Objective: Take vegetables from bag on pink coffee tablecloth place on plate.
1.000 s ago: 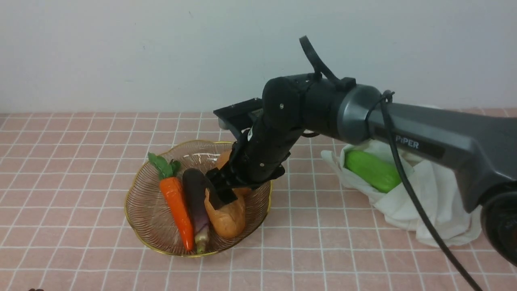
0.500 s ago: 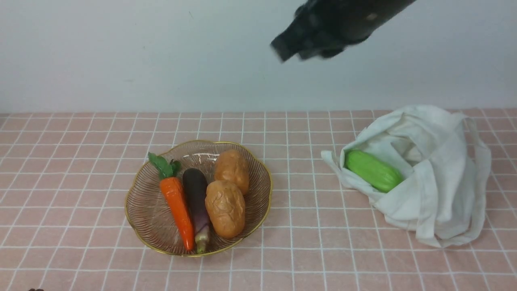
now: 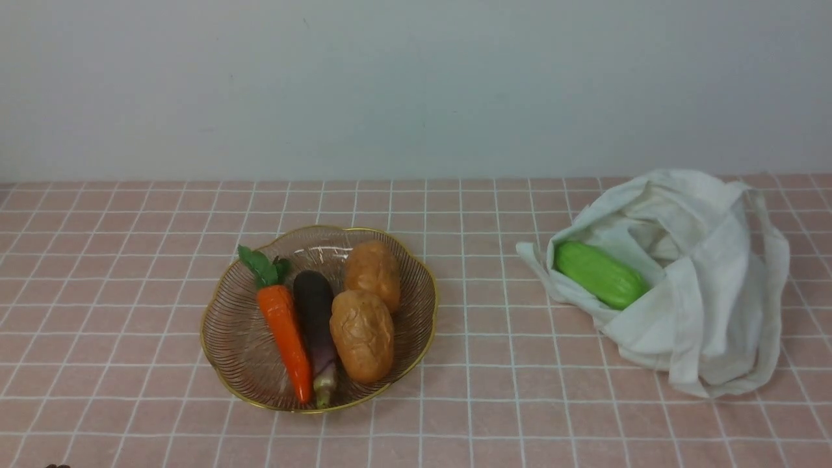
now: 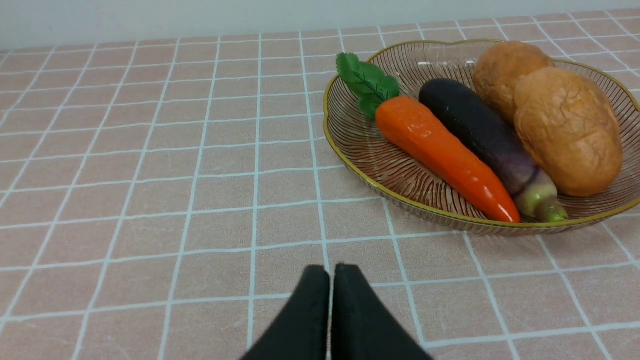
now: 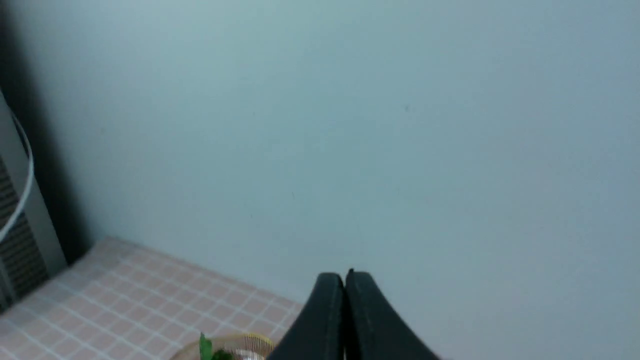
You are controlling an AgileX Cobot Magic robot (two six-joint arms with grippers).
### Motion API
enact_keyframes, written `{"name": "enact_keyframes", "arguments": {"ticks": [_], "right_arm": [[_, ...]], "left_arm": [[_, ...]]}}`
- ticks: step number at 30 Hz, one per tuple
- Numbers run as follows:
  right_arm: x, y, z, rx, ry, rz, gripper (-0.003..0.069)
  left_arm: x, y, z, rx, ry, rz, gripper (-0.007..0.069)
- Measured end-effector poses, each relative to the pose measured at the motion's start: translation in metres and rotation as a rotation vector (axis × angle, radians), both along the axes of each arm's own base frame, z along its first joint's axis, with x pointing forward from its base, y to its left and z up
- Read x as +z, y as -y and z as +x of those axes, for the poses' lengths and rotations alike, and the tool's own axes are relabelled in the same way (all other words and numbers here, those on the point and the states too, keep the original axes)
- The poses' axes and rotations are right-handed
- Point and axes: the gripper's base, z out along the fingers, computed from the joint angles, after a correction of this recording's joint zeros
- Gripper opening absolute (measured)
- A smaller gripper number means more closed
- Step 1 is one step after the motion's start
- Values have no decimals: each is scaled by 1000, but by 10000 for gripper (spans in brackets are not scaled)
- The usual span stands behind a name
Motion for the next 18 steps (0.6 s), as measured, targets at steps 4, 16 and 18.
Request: {"name": "enact_keyframes", "arguments": {"ticks": [4, 16, 18], "right_arm": [[-62, 11, -19, 51, 85, 134, -15], [-123, 6, -27, 184, 104, 351, -15], [-123, 6, -27, 196, 92, 363, -15]], "left_arm": [[0, 0, 0, 0, 0, 0, -6], [0, 0, 0, 0, 0, 0, -6], [0, 0, 0, 0, 0, 0, -6]]}}
